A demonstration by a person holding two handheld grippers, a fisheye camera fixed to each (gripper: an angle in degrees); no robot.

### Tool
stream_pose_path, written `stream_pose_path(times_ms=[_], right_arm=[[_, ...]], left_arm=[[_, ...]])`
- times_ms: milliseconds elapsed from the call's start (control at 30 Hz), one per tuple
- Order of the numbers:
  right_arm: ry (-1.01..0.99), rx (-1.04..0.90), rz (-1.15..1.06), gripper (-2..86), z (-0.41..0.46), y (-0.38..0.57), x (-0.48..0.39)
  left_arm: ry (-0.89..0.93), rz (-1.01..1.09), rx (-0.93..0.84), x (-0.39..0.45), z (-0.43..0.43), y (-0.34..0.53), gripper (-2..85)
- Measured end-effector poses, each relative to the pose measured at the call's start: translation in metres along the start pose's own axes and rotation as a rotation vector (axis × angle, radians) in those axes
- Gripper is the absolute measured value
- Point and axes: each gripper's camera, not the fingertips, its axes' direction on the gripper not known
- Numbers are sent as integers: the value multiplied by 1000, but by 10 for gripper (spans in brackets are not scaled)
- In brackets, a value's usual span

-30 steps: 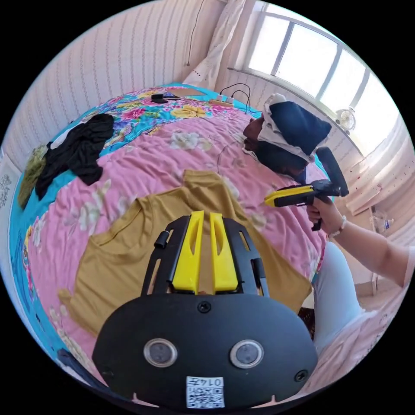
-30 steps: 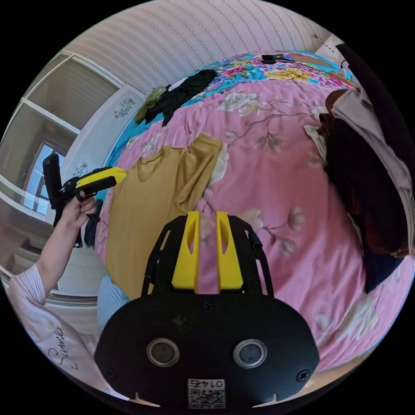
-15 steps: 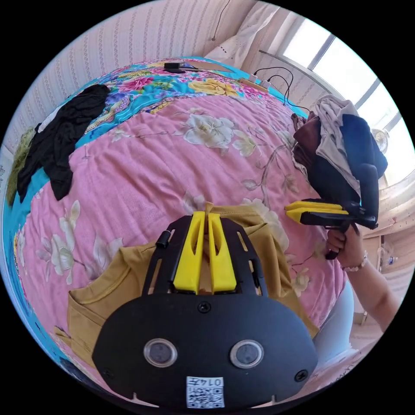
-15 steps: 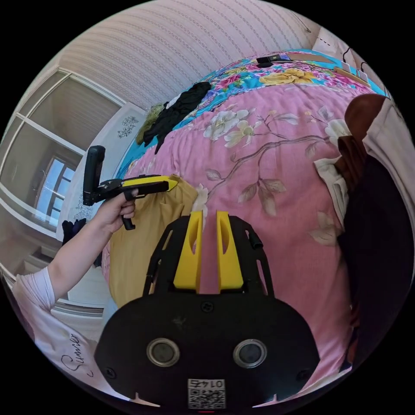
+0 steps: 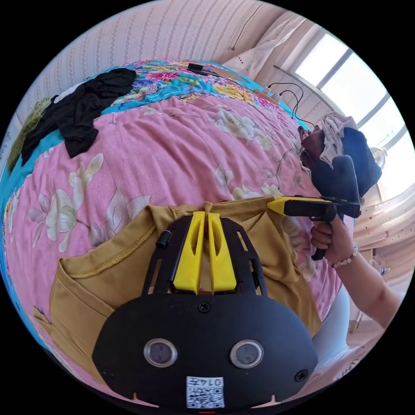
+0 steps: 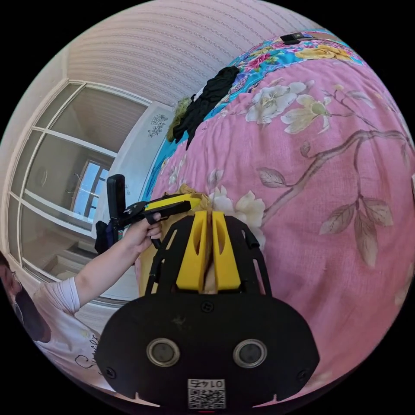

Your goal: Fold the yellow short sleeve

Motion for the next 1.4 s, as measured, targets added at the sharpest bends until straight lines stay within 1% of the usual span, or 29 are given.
stream_pose_path(times_ms=[133, 200, 233, 300, 400, 567, 633, 667, 733, 833, 933, 1000, 1033, 1100, 1133, 1167, 1200, 1233, 1300, 1333, 1400], right_arm=[[48, 159, -68, 12, -51, 41, -28], [95, 249, -69, 10, -81, 77, -37], [111, 263, -60, 10, -87, 85, -36], [181, 325, 9, 9, -108, 113, -30], [184, 394, 126, 9, -125, 135, -18], [161, 482, 309, 8, -130, 159, -10], [182, 493, 362, 8, -125, 165, -10], [206, 484, 398, 8, -120, 167, -10], [193, 500, 427, 8, -116, 171, -11], [192, 515, 436, 8, -115, 171, -22], [229, 530, 425, 9, -120, 170, -38], [272, 519, 396, 9, -126, 169, -54], [279, 515, 384, 8, -127, 169, -59], [297, 465, 319, 8, -127, 164, -82], [301, 440, 295, 7, -125, 161, -88], [315, 372, 257, 6, -118, 152, -100], [332, 303, 209, 5, -107, 140, -114], [339, 266, 181, 4, -99, 132, -122], [336, 112, 58, 1, -60, 94, -156], [325, 78, 23, 1, -48, 83, -167], [281, -45, -133, 1, 7, 39, -217]], left_arm=[[98, 113, 62, 36, -21, -19, -10], [137, 232, 73, 79, -24, -35, -10], [135, 265, 75, 91, -23, -39, -10], [129, 384, 55, 138, -12, -52, -9], [138, 455, 20, 181, 7, -65, -9], [196, 473, -42, 210, 35, -79, -2], [171, 472, -93, 213, 47, -79, 10], [135, 461, -156, 213, 57, -79, 30], [141, 441, -160, 208, 53, -80, 46], [165, 401, -89, 187, 7, -87, 76], [142, 414, 15, 152, -75, -81, 84], [120, 395, 135, 107, -160, -45, 82], [115, 381, 163, 93, -180, -31, 81], [56, 279, 239, 28, -254, 40, 76], [23, 239, 250, 10, -271, 62, 73], [-55, 139, 262, -28, -301, 107, 67], [-123, 29, 251, -67, -326, 155, 53], [-147, -23, 242, -86, -338, 179, 46], [-164, -242, 176, -154, -373, 268, 1], [-171, -286, 167, -167, -381, 287, -2], [-223, -416, 164, -204, -410, 345, -7]])
